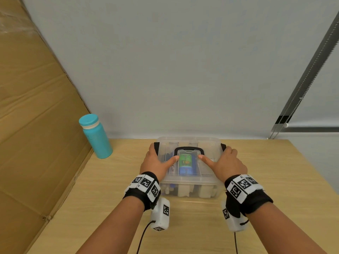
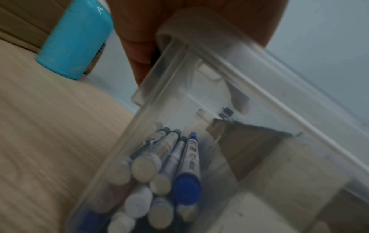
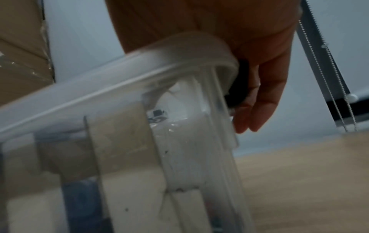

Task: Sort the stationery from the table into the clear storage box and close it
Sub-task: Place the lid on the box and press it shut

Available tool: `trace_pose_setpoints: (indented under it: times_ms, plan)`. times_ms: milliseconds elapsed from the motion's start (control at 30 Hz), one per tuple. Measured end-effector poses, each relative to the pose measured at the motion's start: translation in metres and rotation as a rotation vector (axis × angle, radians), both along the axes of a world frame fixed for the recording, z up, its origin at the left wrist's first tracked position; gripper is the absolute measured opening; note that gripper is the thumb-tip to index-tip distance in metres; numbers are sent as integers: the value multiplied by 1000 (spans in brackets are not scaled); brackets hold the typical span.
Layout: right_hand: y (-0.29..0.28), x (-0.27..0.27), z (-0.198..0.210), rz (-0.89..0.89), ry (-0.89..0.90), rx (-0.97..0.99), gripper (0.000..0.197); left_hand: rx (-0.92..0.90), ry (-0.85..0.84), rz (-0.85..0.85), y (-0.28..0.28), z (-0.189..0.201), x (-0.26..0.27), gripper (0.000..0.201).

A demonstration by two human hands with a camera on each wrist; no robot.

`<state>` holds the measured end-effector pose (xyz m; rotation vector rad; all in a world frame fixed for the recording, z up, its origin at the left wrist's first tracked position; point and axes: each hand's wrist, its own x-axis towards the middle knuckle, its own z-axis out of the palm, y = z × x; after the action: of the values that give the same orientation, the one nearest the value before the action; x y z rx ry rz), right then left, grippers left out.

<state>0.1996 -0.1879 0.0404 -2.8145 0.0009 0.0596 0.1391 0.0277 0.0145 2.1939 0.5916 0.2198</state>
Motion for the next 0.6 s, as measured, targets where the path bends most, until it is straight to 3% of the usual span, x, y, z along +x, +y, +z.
trace_pose_setpoints:
  times_ms: [233, 600]
  plan:
    - [-4, 4, -16, -18, -35, 295, 108, -60, -39, -1, 2, -5, 0, 113]
    - [1, 2, -10, 114, -56, -128, 105, -43, -71, -13, 5, -15, 5, 109]
